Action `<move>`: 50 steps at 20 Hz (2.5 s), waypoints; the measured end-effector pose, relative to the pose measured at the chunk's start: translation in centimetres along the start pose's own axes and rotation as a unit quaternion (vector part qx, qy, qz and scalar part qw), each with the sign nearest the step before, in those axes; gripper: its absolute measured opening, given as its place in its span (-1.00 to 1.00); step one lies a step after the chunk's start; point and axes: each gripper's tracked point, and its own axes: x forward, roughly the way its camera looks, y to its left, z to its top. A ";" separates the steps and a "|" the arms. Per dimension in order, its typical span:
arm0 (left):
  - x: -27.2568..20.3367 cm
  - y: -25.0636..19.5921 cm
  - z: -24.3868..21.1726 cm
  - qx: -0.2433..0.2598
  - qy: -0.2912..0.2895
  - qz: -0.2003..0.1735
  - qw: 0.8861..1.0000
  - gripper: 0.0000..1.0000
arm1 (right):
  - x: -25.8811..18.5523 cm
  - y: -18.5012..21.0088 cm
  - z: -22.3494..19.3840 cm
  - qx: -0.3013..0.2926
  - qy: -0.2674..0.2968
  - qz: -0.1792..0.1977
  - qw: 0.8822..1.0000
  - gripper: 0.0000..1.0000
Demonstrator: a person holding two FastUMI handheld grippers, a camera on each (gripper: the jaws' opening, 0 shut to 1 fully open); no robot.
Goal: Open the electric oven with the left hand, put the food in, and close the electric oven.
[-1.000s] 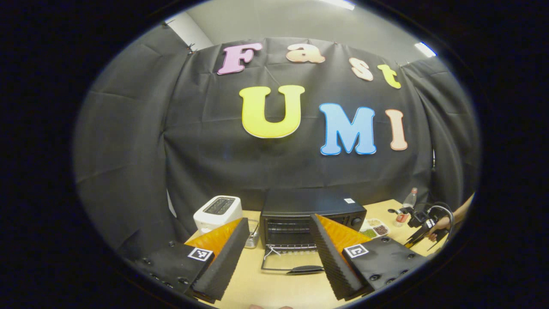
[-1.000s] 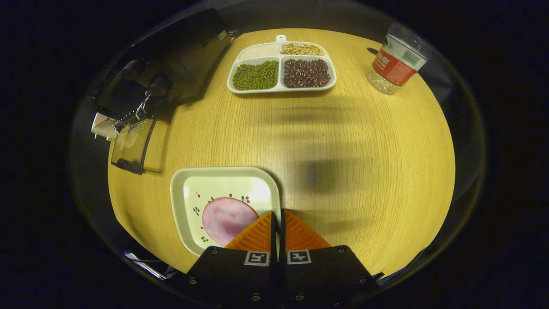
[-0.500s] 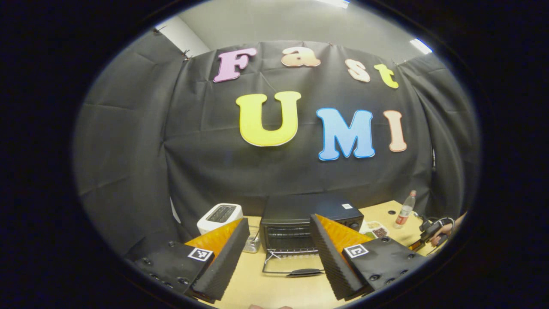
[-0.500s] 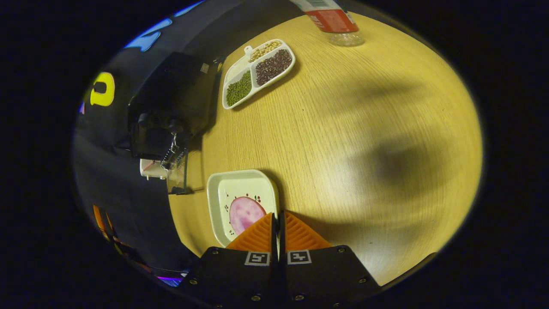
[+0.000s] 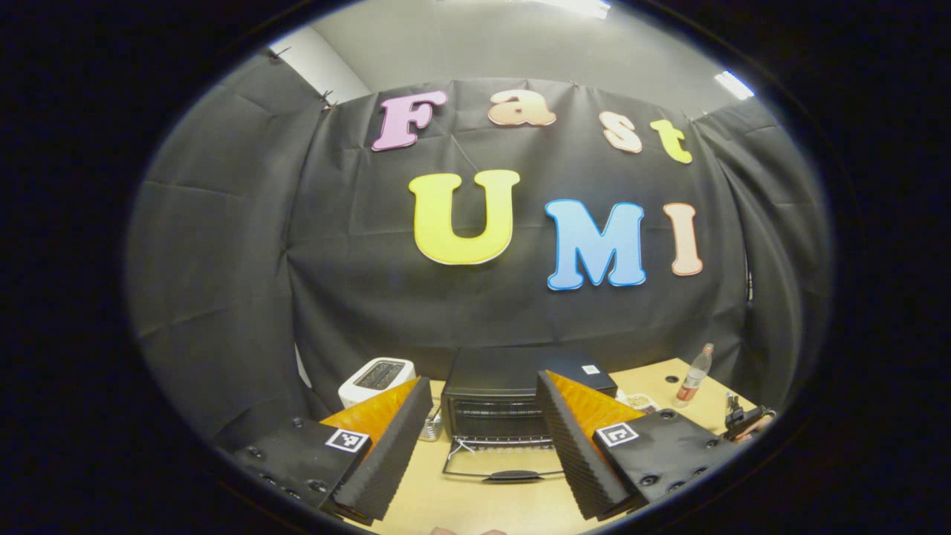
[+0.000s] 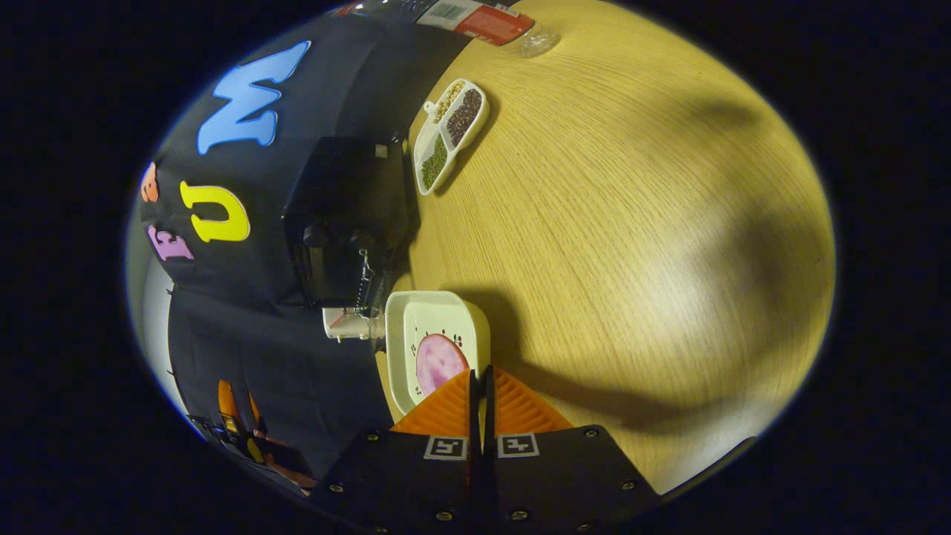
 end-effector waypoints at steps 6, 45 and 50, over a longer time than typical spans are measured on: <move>0.9 -0.2 2.5 -0.004 -0.030 -0.014 0.999 0.91 | -0.1 5.1 -2.1 -0.014 -0.060 -0.013 0.998 -0.99; -2.1 20.3 -2.8 -0.006 0.020 0.064 0.998 0.91 | 28.6 24.5 7.6 0.284 -0.381 -0.026 0.880 -0.95; -0.4 17.8 -2.0 -0.014 0.009 0.037 0.999 0.91 | 27.3 25.8 5.8 0.195 -0.343 -0.039 0.918 -0.54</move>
